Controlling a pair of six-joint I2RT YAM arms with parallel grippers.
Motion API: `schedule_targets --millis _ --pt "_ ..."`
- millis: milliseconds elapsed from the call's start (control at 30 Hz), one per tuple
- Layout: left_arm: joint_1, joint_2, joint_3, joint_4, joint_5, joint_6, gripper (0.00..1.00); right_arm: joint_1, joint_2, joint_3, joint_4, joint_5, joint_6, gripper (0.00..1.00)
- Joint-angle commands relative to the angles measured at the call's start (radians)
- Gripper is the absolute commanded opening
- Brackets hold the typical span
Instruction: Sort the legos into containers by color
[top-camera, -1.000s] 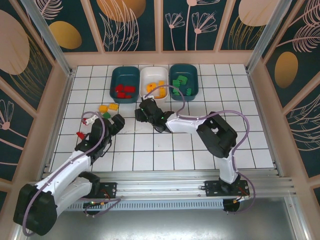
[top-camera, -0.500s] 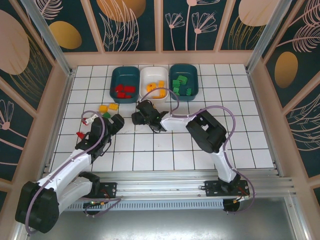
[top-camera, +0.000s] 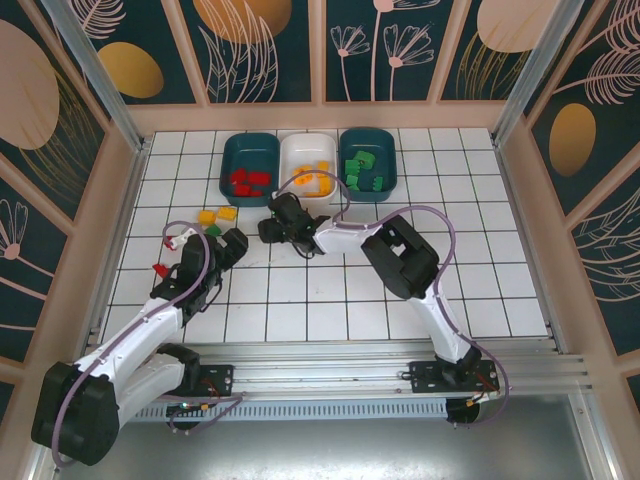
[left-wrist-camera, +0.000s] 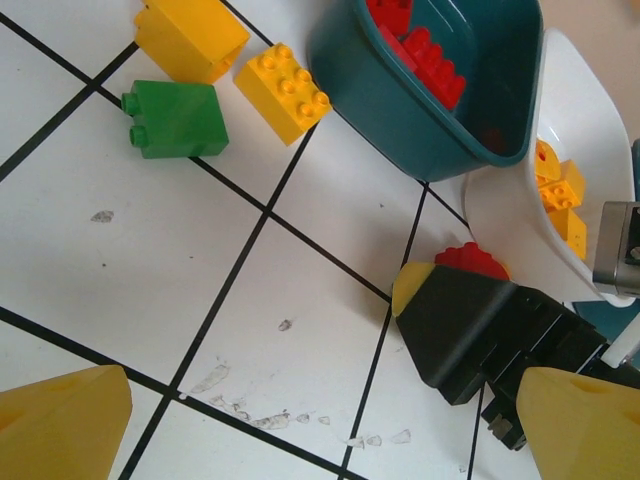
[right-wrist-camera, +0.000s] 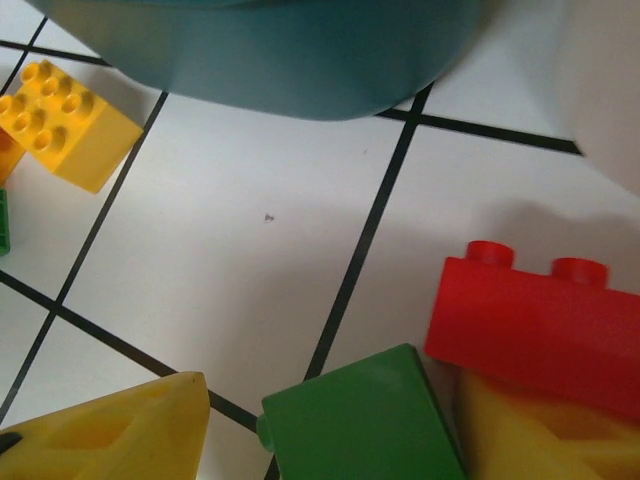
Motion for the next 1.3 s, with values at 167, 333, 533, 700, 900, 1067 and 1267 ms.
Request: schedule_targets --millis 167,333,533,700,900,1067,1267 --pt "0.011 0.023 -0.003 0.029 0.010 0.034 0.99 0.041 0.058 0.057 -0.071 0.051 -0.055 0.63" --pt "0.014 0.036 -0.006 0.037 0.015 0.035 0.98 0.060 0.094 0.092 -0.112 0.133 -0.093 0.61" --pt "0.017 0.033 0.001 0.040 0.039 0.028 0.98 0.066 0.102 0.107 -0.116 0.159 -0.115 0.52" --pt "0.020 0.021 0.006 0.030 0.039 0.032 0.99 0.075 0.103 0.117 -0.120 0.159 -0.132 0.42" --pt "0.022 0.014 0.002 0.022 0.037 0.032 0.99 0.084 0.022 0.056 -0.068 0.129 -0.115 0.39" --pt "0.021 0.011 0.002 0.023 0.038 0.030 0.99 0.085 -0.067 0.008 -0.024 0.115 -0.106 0.37" --pt "0.023 0.003 0.002 0.023 0.043 0.032 0.98 0.063 -0.161 -0.043 0.003 0.113 -0.097 0.37"
